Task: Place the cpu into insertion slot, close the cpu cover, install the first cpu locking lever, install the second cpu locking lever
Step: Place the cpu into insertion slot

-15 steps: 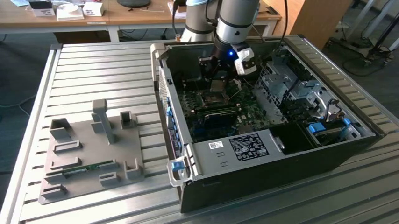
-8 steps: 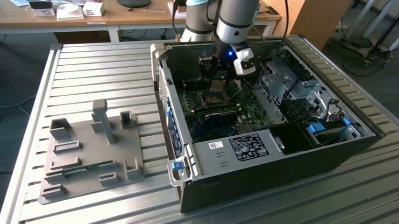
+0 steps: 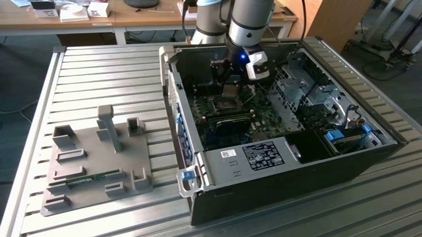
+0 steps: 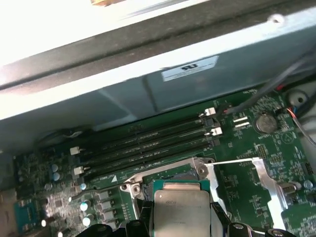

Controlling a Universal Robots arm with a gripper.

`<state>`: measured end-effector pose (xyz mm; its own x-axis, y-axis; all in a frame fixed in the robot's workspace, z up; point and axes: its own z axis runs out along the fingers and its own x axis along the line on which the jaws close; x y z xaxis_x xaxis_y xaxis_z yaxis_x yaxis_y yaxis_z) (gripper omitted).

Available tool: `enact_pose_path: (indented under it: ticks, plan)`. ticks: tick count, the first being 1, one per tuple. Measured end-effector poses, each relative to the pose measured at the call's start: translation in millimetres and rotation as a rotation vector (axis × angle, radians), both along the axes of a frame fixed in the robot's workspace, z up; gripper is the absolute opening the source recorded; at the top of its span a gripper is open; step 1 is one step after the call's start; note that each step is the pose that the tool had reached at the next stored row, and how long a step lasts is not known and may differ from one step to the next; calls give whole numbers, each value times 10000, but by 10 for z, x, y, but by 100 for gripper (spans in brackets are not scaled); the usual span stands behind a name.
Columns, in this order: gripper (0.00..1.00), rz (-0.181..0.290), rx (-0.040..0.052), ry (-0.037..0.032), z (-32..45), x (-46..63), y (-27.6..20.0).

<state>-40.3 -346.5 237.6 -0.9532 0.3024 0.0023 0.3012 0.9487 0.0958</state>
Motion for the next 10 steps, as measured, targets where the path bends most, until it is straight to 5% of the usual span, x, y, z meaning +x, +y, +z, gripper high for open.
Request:
enact_pose_path:
  ticks: [10]
  plan:
    - [54,-1796,0,0,-4,0,0]
